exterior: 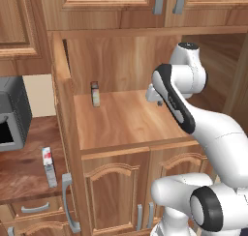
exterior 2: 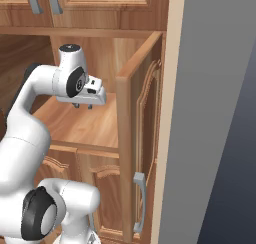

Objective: Pick the cereal and honey bottle from the counter and place them in the cabinets closest to them.

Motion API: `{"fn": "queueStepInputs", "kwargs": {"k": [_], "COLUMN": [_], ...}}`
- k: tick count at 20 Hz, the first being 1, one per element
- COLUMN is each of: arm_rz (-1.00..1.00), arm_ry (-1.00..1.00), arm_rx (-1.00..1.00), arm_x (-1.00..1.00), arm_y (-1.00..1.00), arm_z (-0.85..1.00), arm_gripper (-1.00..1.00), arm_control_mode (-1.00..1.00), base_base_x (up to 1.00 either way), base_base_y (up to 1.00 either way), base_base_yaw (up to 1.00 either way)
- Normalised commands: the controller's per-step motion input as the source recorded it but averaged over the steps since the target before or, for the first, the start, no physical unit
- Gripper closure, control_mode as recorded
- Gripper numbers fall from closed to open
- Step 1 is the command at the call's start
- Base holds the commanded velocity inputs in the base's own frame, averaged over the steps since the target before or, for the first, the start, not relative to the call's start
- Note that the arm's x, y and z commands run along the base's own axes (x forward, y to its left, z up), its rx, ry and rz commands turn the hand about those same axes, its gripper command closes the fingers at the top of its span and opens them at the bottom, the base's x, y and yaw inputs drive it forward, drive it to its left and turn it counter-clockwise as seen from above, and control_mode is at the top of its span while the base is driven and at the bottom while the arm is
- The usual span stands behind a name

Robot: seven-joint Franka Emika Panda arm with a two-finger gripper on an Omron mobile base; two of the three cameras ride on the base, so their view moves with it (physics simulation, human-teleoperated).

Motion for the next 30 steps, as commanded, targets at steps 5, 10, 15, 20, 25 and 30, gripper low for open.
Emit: {"fn": "queueStepInputs", "kwargs": {"k": [5,10,15,20,25,30], "arm_rz": [0.00,0.00,0.00,0.00,-0.01,0.00], "arm_ry": [0.00,0.00,0.00,0.00,0.00,-0.01], "arm_rx": [0.00,0.00,0.00,0.02,0.03,0.00], "arm_x": [-0.05,0.00,-0.13,-0.35,-0.53,-0.74], "arm_y": [0.00,0.00,0.00,0.00,0.00,0.00], "arm_z": [0.00,0.00,0.01,0.14,0.22,0.08], "arm_gripper": [-1.00,-1.00,-1.00,-1.00,-1.00,-1.00], "arm_control_mode": [-1.00,-1.00,-1.00,-1.00,-1.00,-1.00], "base_base_x": [0.00,0.00,0.00,0.00,0.00,0.00], "base_base_y": [0.00,0.00,0.00,0.00,0.00,0.00], "base_base_yaw": [0.00,0.00,0.00,0.00,0.00,0.00]}}
